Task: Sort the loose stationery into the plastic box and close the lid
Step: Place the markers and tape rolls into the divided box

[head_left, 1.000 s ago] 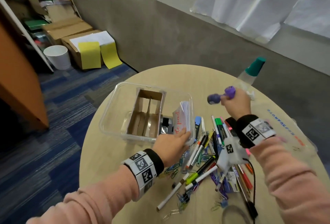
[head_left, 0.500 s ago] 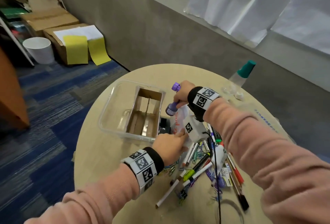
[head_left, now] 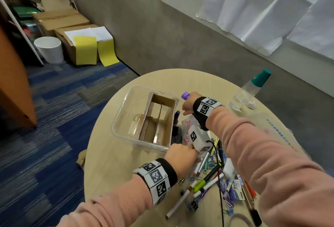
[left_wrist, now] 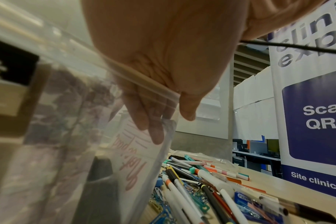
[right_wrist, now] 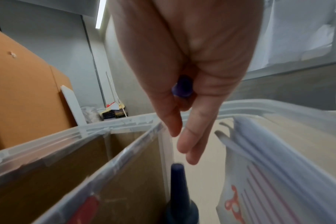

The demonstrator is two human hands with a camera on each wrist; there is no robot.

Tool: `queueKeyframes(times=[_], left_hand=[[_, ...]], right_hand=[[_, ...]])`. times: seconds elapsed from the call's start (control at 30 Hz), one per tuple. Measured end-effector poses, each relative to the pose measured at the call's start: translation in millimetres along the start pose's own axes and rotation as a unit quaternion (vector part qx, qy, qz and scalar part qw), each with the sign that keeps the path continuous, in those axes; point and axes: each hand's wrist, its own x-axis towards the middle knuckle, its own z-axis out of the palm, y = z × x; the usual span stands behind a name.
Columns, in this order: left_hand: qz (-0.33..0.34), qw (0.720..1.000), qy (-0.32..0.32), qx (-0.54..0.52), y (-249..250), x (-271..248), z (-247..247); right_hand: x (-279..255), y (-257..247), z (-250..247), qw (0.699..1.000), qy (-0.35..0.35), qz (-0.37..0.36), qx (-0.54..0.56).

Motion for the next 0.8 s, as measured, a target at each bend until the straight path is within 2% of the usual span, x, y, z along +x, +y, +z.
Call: queueKeyframes(times=[0.1,0.2,0.33,0.47,0.8], left_hand=[[-0.001,1.0,0.003,-0.003,0,0,1],[0.007,1.0,0.002,-0.013,-2,0,3],[0.009,1.0,-0.001,-0.018,-3,-1,4],[0.006,1.0,0.0,-0.019,-3,0,3],[0.004,1.0,0.001,-0.011,-2,-1,4]], right_hand=[[-4,1,-8,0.998,-0.044,-0.001,0.036],[-11,4,-12,0.997,-0.065,-0.007,-0.04],[-17,5,-14,0.983,-0.128,-0.006,-0.132],[-11,6,-12,0.946,-0.078,-0.083,-0.304],[-5,9,-12,0.931,-0.056,-0.098,-0.347]])
